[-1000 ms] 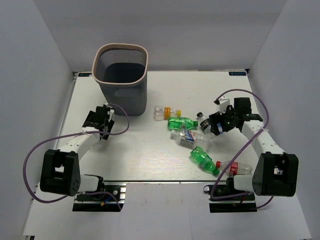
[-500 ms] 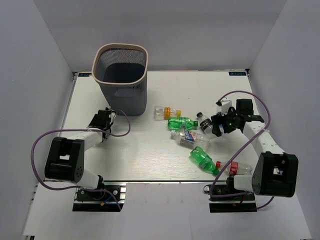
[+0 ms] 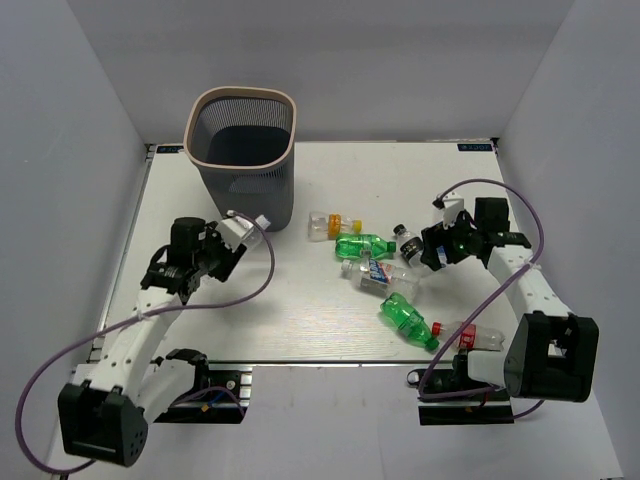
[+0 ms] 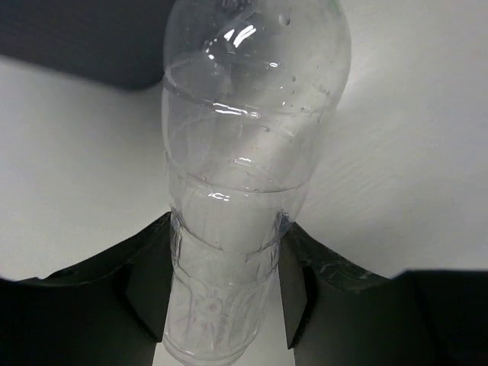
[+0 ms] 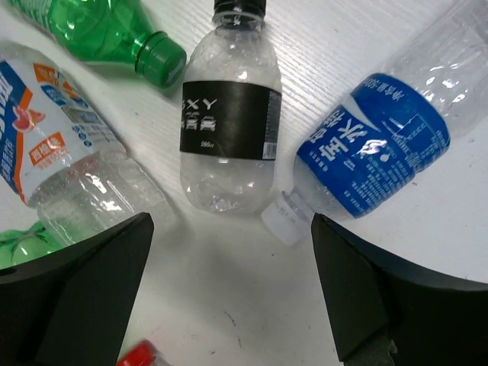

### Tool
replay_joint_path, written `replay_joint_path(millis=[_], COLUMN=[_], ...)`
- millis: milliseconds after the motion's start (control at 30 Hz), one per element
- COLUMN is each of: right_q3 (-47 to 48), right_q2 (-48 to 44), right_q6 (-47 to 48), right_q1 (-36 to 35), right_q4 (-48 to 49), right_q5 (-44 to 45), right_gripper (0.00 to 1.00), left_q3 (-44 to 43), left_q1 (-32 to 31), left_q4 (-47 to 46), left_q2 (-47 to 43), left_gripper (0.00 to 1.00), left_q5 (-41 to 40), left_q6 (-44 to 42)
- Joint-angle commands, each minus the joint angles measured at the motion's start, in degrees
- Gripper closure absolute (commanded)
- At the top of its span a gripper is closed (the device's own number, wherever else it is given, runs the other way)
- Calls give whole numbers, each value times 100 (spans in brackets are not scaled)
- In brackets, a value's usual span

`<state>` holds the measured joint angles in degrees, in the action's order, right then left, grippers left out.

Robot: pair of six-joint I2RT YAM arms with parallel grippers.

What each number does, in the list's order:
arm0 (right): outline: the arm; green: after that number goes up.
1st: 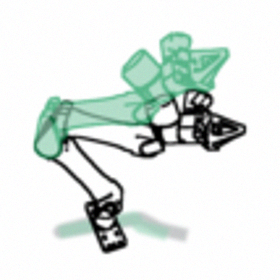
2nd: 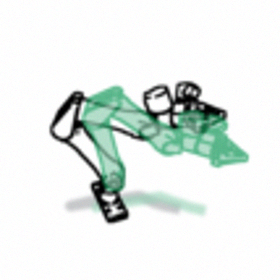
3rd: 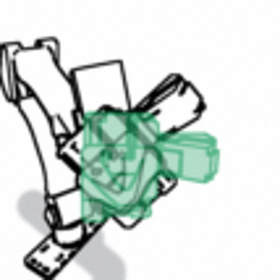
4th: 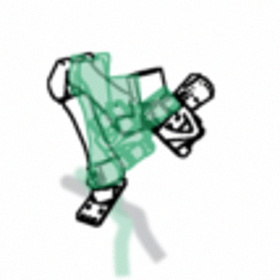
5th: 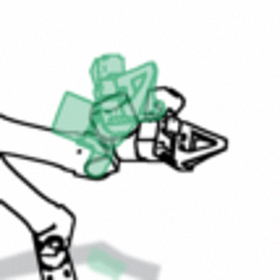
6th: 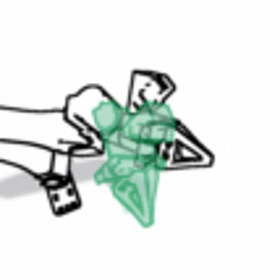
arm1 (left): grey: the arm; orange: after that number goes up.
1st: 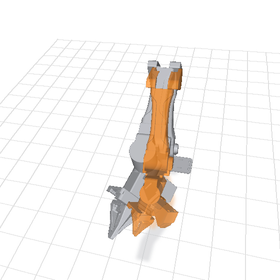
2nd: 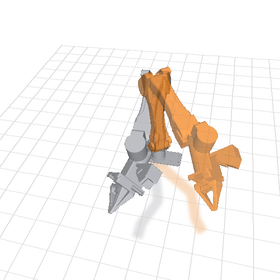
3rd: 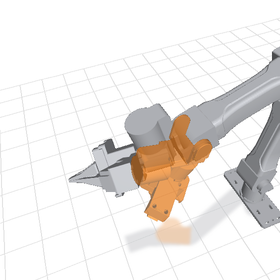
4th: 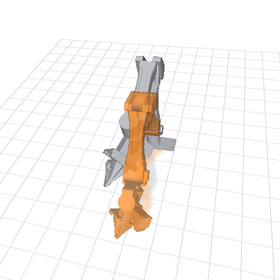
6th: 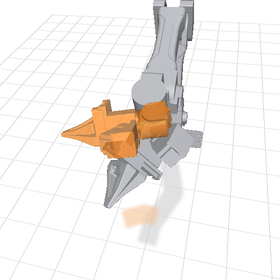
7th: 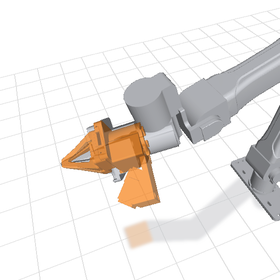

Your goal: Put the plastic bottles in the bin

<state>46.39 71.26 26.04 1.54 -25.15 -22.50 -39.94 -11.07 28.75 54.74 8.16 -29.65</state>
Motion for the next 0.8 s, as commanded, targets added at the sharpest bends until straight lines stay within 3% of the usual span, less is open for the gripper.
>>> replay_joint_path(millis=[0,133,300,333,367,467,500,633,767], right_q3=[571,862,977,1021,1038,1109,1135,1267,1250], right_q2=[325,643,836,863,863,863,889,924,933], right_q6=[-301,-302,-161,-161,-161,-143,-135,-3,85], right_q1=[22,22,13,4,-5,-22,-31,-57,-57], right_q4=[169,115,133,133,142,150,168,45,62], right_q5=[-105,-114,-61,-61,-70,-202,-254,-413,-430], right_gripper=[10,10,10,10,10,13,17,25,25], left_q3=[-416,-1225,-2201,-2419,-2500,-2710,-2799,-3808,-5099], left_q1=[-71,-123,-176,-176,-176,-27,-27,-27,87], left_q4=[465,526,-710,-1348,-1355,-3029,-3947,-5577,-5784], left_q2=[-490,-202,395,501,598,1090,1248,2390,3322], left_gripper=[83,83,83,83,83,85,85,85,86], left_q5=[2090,3432,4552,4554,4362,3878,3877,4078,3966], left_q6=[-190,300,1624,1899,2197,3673,3947,5755,6313])
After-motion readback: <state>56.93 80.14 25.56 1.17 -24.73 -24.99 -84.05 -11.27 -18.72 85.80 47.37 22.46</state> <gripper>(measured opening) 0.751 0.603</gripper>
